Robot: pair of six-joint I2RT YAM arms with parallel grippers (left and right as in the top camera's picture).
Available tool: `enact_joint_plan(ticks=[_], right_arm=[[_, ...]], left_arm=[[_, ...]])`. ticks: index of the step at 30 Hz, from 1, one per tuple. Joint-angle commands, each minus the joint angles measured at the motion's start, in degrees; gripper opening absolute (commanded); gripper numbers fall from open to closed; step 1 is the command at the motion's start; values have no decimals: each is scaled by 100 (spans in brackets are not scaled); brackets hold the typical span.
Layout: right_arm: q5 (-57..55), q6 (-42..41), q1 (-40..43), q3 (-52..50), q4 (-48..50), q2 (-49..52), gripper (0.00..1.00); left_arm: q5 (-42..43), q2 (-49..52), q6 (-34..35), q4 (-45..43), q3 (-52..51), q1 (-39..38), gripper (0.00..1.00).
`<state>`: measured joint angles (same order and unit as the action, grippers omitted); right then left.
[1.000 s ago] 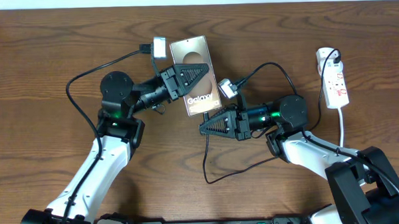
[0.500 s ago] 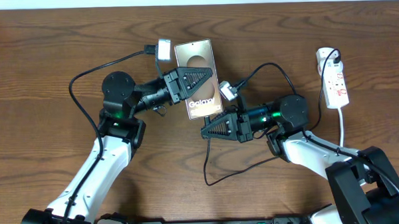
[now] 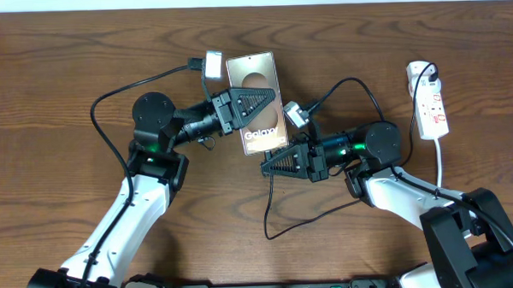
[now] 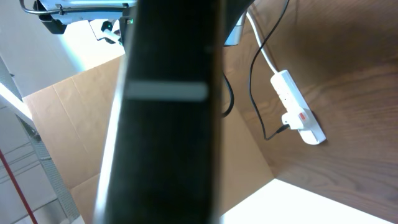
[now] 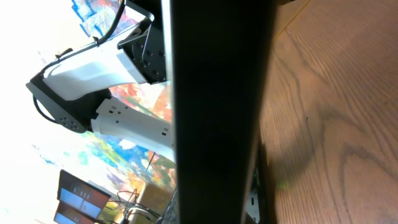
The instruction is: Plug charger to phone and switch on socket
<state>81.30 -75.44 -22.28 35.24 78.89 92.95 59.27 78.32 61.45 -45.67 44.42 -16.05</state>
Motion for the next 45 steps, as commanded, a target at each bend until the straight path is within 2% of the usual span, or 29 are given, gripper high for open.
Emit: enact_joint_plan(ticks=[1,23,24,25,27,28,29,30,36,45], right_arm=[[-1283,-35,247,448,15,-9,1],[-1482,-31,247,612,-46,-9,3],[-1482,-31,247,612,-44,-9,15],[-1482,-31,247,612,-42,-9,34],[-1469,-11,247,612,-42,-9,57],[-1449,17,247,612,-42,-9,66],[-1421,72,247,612,-44,-9,79],[-1394,98,247,612,-42,-9,85],[-1274,162,249,612,-39,-9,87],[-911,446,240,612,-46,-9,87]], left_arm=[[1360,-85,118,20,26,-251,7],[1384,-85,116,317,26,-251,7],[1375,-85,116,317,26,-251,7],[1355,-85,114,317,26,-251,8],[1318,-85,116,291,26,-251,7],[1311,-85,116,258,26,-245,7],[1314,-85,116,214,26,-223,7],[1316,-85,118,157,26,-195,7],[1322,-85,120,103,26,76,8],[1364,-85,114,105,26,87,8]])
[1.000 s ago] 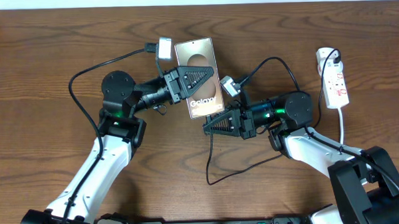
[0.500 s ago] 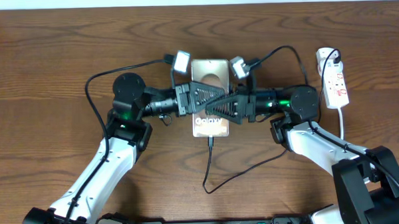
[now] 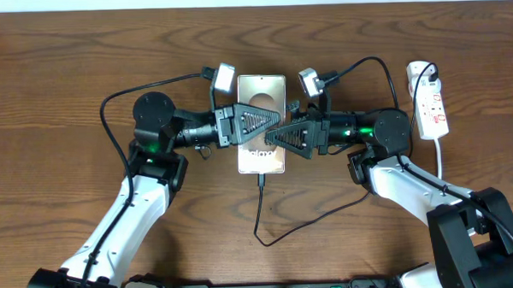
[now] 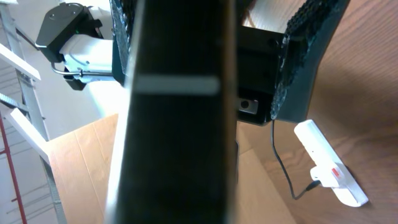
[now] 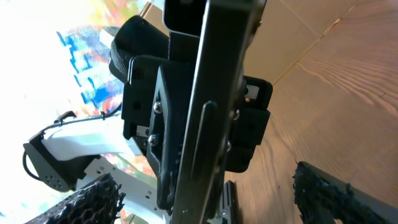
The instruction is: Plug charger to phone and switch on socket
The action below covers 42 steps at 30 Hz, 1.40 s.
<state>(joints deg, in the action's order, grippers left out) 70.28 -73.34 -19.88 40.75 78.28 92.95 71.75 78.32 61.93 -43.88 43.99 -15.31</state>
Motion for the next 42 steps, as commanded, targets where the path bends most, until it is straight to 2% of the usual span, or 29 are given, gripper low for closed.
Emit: enact_joint_plan(ticks=[1,2,6,10,13,17,22,23,24,29,30,34,38,42], right_arm=[[330,273,-7,61,15,-9,85],[400,273,-9,61,15,-9,83],[669,273,-9,61,15,-9,58],[678,273,-9,61,15,-9,45],[658,271,-9,61,17,-9,43],[595,273,-9,61,17,-9,35],[542,275,-9,61,17,-9,9],[525,273,-9,61,17,-9,7],[527,275,-7,61,20,-9,4],[535,492,9,61,157,-9,1],[546,509,11,61,173,-9,1],[741,553,31,61,387,-9,1],[1241,614,140,61,857,-9,1],[1412,566,361,61,870,-9,1]], left_arm=[[118,-85,66,-74,70,13,7],[118,-85,66,-76,70,13,7],[199,-85,66,-76,70,13,8],[319,-85,66,-76,70,13,8],[323,-85,66,-76,70,13,8],[299,-85,63,-76,70,13,8],[260,-85,63,-76,70,13,7],[260,-85,63,-76,70,13,9],[260,-85,63,-76,70,13,17],[170,-85,63,-83,70,20,53],[120,-85,66,-83,70,28,56],[-61,-85,66,-87,70,197,61],[-83,-85,72,-236,70,619,67],[-83,-85,87,-229,70,1064,72]])
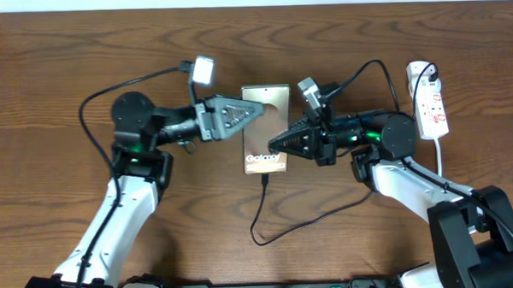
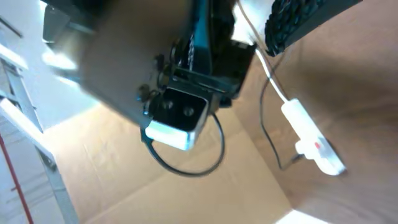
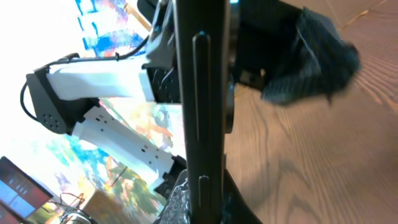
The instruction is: Plug charger to phone and switch on socket
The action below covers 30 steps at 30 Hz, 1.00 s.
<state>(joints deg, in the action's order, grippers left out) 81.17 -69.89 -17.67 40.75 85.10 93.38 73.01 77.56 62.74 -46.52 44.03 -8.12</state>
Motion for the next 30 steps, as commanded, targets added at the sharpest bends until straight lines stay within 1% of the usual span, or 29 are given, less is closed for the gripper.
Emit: enact_joint_plan(ticks=[1,4,6,7,11,16,20,25,27,30], right_arm=[[323,190,188,61,186,-52,1],[299,90,273,66,66,-52,1],[291,157,302,85,-350,-52,1],[254,289,302,85,-619,-48,1],[122,1086,302,85,-1794,-48,1],[-140,1996,302,85,-2986,-48,1],[-518,2966,302,85,-4124,-48,1],[-1530,4096,302,85,-5705,-46,1],[-2033,4385,302,85,-6216,-46,1],[-2385,4651,302,85,-6645,-42,1]], left_arm=[[-210,-9,7,35,66,448,77],[-208,-9,0,37,66,715,79],[-210,-9,-17,37,66,903,80],[-210,-9,-17,37,66,992,90],[-208,-9,-15,39,66,1239,91],[-208,-9,-15,39,66,1261,92],[-208,-9,-15,39,66,1261,92],[-208,-9,-15,39,66,1261,92],[-208,-9,-15,39,66,1261,92],[-208,-9,-15,37,66,1261,92]])
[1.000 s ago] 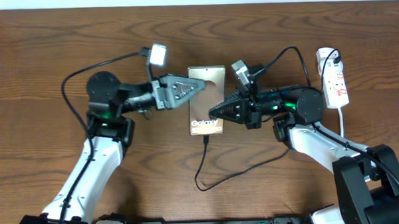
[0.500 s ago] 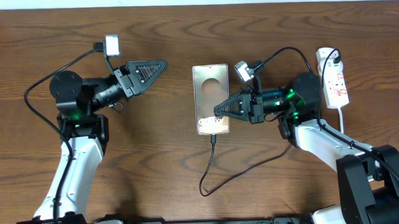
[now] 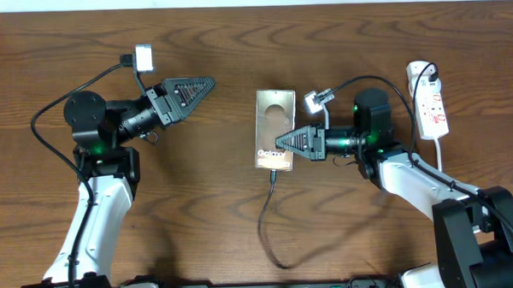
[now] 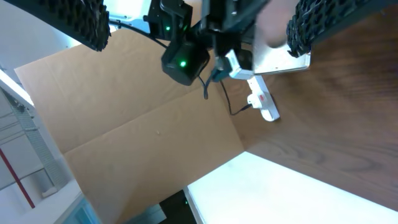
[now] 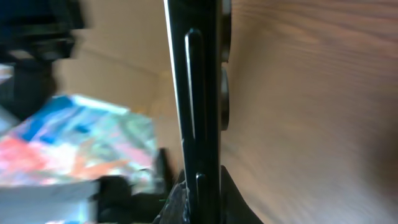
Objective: Plug charger to phone and switch on socket
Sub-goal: 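Lower the phone to the table with the left gripper and release it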
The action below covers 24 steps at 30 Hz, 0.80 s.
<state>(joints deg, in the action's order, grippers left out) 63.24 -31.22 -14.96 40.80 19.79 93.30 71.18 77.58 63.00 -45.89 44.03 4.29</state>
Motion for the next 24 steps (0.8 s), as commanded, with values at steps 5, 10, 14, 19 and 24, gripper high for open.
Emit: enact_joint_plan(ticks=[5,10,14,19,24], right_arm=[[-813,861,31,81,-374,-26,1],[-1060,859,31,81,-472,149,1],[-1062,850,28,81,-382,393,1],[-1069,640,28,83,-138,730,1],[-1362,503,31,83,-31,1095,1]], left_arm=[[-24,-11,-42,-26,66,20,92],[-24,-11,-42,-24,66,20,92],[-24,-11,-42,-26,66,20,92],[-24,-11,-42,-24,66,20,92],[-24,-11,-42,-24,66,20,93]])
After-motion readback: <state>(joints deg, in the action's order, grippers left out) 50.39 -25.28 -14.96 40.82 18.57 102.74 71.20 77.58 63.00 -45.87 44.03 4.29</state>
